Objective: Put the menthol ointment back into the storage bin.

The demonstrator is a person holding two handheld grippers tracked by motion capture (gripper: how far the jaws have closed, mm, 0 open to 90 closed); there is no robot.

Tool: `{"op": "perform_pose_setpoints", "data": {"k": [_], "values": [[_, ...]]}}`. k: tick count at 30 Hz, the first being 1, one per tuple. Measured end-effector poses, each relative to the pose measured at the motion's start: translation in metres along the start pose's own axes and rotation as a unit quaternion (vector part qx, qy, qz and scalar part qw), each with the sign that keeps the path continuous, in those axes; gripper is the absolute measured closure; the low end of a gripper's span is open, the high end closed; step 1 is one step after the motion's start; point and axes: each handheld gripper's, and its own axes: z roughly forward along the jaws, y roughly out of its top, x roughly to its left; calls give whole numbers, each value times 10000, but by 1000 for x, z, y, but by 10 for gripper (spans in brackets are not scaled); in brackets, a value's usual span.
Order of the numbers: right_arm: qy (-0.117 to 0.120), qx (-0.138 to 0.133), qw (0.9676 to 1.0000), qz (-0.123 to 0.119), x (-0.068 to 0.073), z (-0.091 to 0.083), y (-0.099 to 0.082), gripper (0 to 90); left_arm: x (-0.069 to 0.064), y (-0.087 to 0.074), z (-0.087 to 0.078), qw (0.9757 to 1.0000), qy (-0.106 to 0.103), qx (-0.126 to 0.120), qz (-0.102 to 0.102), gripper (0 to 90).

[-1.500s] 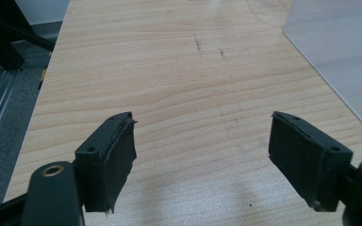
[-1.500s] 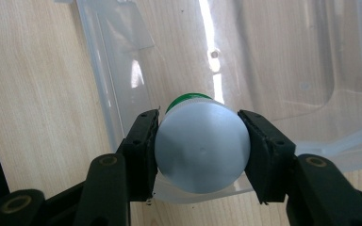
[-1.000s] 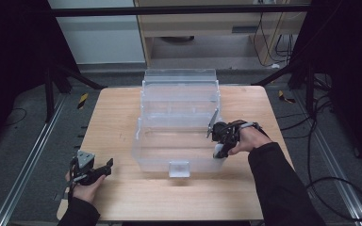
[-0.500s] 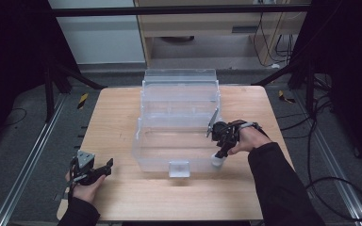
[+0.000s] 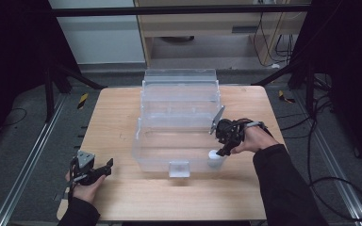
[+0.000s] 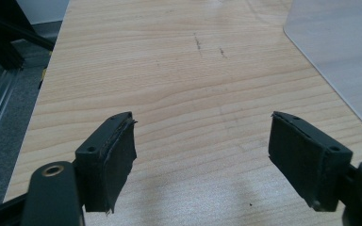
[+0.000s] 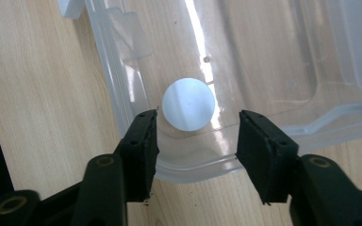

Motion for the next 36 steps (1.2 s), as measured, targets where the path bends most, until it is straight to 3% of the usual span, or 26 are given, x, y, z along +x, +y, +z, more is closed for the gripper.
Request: {"op": "perform_pose_setpoints", "data": {"k": [4,6,9,10,13,15,16,17,18,19,20,21,22,23,24,29,30,31,32,35,36], "values": [[-158,-148,9997,86,3,-7,-3,410,0,0,0,10000,-4,0,-3,227],[-338,-444,9983,139,7,-15,-8,346,0,0,0,10000,-2,1,-5,227],[-428,-603,9968,303,10,-19,-12,297,0,0,0,10000,0,0,-6,227],[-557,-803,9943,436,13,-23,-19,232,0,0,0,10000,1,4,-5,227],[-680,-975,9915,533,16,-25,-27,202,0,0,0,10000,-1,15,7,227],[-893,-1305,9841,803,18,-26,-41,177,0,0,0,10000,7,17,10,227],[-893,-1305,9841,803,18,-26,-41,177,0,0,0,10000,7,17,10,227],[-999,-1549,9779,991,21,-26,-50,160,-1,0,0,10000,4,23,6,227],[-999,-1549,9779,991,21,-26,-50,160,-1,0,0,10000,4,23,6,227],[-1170,-1854,9684,1185,24,-25,-61,150,-1,0,0,10000,-2,25,5,227],[-1170,-1854,9684,1185,24,-25,-61,150,-1,0,0,10000,-2,25,5,227],[-1328,-2069,9600,1342,26,-24,-69,133,-2,0,0,10000,-2,21,16,227],[-1417,-2137,9563,1401,27,-22,-74,133,-2,0,0,10000,-9,28,22,227],[-1417,-2137,9563,1401,27,-22,-74,133,-2,0,0,10000,-9,28,22,227],[-1503,-2314,9478,1596,29,-19,-83,136,-2,0,0,10000,-12,35,30,227],[-1618,-2644,9307,1944,35,-7,-101,139,-2,-1,0,10000,-8,38,22,229],[-1618,-2644,9307,1944,35,-7,-101,139,-2,-1,0,10000,-8,38,22,230],[-1733,-2777,9213,2100,38,-1,-110,140,-2,-1,0,10000,-10,35,14,230],[-1733,-2777,9213,2100,38,-1,-110,140,-2,-1,0,10000,-11,35,11,230],[-1724,-2807,9156,2306,38,7,-120,140,-2,-1,1,10000,-10,48,13,233],[-1756,-2803,9121,2422,38,12,-127,140,-2,-1,1,10000,-16,49,11,243]]}}
